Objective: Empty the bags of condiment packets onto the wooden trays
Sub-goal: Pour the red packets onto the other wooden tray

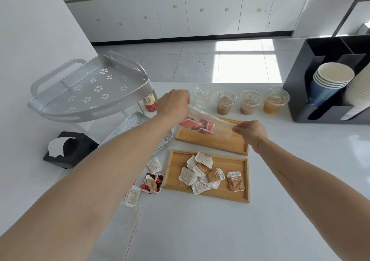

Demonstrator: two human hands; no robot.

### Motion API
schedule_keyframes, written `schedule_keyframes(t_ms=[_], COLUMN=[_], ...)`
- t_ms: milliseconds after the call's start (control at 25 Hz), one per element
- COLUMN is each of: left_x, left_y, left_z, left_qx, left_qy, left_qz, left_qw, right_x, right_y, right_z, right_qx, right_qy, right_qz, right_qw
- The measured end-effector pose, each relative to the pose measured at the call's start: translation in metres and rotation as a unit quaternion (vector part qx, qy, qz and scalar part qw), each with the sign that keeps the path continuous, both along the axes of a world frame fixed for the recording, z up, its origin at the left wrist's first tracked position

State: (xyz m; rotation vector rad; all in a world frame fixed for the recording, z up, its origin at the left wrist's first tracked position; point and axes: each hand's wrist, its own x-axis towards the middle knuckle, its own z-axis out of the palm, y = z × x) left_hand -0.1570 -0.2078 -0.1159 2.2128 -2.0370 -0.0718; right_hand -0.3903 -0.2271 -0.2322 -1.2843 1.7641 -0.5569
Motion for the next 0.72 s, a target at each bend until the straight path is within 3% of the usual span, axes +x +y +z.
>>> schedule_keyframes(t_ms=[280, 720], left_x=[-0.014, -0.041], left_y=[-0.033, -0.053], left_z=[0.024, 0.056], left_qx=[0.019, 0.02], left_qy=[-0.082, -0.068], left_qz=[-0.045, -0.09], left_qw=[0.995, 0.993], right_x=[0.017, 0.035], right_y=[-0.014, -0.027], right_z=[-0.015, -0.025], right_qx=[0.014, 0.036], right_qy=[-0.021, -0.103], right_qz=[0.001, -0.029], right_qw=[1.0, 0.994])
